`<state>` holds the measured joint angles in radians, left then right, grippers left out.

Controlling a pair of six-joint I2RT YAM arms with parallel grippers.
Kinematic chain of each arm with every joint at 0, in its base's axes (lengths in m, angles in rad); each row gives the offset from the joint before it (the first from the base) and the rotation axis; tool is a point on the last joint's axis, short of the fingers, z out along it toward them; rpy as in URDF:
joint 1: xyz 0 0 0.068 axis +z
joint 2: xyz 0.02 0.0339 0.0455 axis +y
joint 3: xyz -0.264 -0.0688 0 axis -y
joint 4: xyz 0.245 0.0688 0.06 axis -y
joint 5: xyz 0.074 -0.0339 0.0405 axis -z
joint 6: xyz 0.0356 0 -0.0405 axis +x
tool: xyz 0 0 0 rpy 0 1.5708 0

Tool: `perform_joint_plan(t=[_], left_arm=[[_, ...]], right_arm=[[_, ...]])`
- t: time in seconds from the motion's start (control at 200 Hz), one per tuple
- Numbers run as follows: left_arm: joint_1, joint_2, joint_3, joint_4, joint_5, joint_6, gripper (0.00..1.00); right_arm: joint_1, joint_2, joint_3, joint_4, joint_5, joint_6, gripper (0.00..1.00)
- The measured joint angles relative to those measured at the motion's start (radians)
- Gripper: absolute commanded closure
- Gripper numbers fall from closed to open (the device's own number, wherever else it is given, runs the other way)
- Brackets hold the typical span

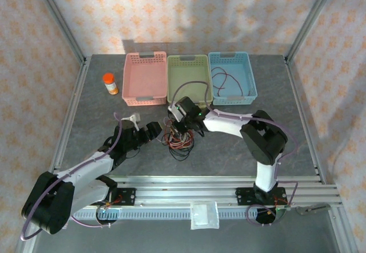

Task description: Untangle the cables

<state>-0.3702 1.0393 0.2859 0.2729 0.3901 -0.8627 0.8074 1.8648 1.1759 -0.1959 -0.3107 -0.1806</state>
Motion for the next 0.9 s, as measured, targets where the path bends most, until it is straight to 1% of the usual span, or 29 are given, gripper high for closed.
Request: perform_joint_plan(t=[0.165,0.481,0.536,0.661,0.896], left_arm=[[0.000,0.008,0.006,0.000,0.001,0.004,0.12],[0.000,0.031,0.021,-0.001,0.020,0.026,0.12],[0.000,0.032,0.021,-0.001,0.022,0.026,0.12],[0.000,0.045,0.021,-0.001,0.023,0.026,0.12],[-0.001,0.111,0.051,-0.001,0.032,0.045,0.11]], right_arm=[[0.000,0.014,0.003,-0.003,-0.001,-0.001,0.75],[0.000,0.008,-0.024,0.018,-0.001,0.023,0.98],[0.000,0.000,-0.036,0.018,0.000,0.027,1.00],[0.000,-0.034,-0.050,0.018,0.002,0.031,1.00],[0.000,-0.166,-0.057,0.018,0.006,0.046,1.00]])
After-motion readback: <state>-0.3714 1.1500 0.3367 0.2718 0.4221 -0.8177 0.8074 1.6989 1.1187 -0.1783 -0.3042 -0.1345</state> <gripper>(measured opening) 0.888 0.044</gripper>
